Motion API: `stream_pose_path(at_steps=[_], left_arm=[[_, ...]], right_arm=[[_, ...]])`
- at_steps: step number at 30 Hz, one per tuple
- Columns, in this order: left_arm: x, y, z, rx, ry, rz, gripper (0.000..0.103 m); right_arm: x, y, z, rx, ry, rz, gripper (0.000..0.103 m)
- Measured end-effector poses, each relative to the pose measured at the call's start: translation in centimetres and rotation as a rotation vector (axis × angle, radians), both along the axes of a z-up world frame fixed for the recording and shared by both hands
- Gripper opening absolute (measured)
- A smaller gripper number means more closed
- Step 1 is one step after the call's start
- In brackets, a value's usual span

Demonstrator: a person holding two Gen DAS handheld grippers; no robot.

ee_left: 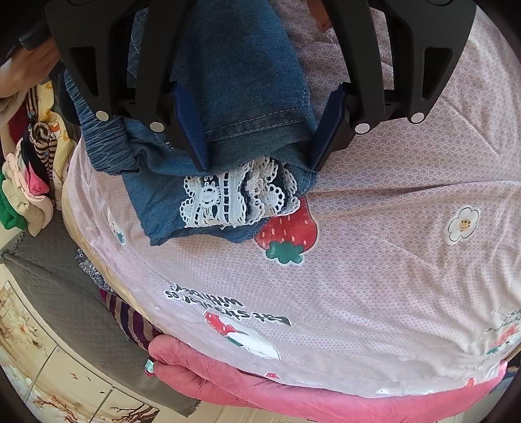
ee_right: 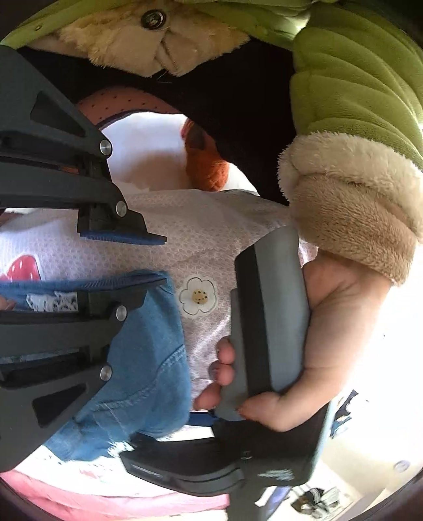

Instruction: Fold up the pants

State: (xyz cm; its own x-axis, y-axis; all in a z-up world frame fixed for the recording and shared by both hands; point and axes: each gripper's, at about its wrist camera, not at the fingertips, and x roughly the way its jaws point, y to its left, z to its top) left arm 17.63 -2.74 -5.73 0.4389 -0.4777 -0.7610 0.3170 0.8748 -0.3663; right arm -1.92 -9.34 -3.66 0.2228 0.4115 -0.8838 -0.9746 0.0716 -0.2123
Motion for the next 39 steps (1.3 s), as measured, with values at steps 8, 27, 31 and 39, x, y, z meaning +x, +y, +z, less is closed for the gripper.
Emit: stream_pose_path(at_steps=[8, 27, 31, 39], left_arm=[[-0.2, -0.1, 0.0, 0.01, -0.01, 0.006, 0.056], [-0.9, 0.3, 0.3, 0.037, -0.059, 0.03, 0.064], [-1.8, 0.2, 1.2, 0.036, -0.106, 0.039, 0.064], [-5.1, 0.7, 4.7, 0.053, -0.222, 0.084, 0.068]], right_arm=[[-1.5, -1.9, 2.0, 0.177, 0.024, -0.15, 0.022], [3.6, -9.4, 0.9, 0.424, 0.263, -0.757, 0.034], [2.2, -9.3, 2.0, 0.424, 0.22, -0.74, 0.036], [-0.1, -11.6, 6.7, 0.582, 0.161, -0.761, 0.06]])
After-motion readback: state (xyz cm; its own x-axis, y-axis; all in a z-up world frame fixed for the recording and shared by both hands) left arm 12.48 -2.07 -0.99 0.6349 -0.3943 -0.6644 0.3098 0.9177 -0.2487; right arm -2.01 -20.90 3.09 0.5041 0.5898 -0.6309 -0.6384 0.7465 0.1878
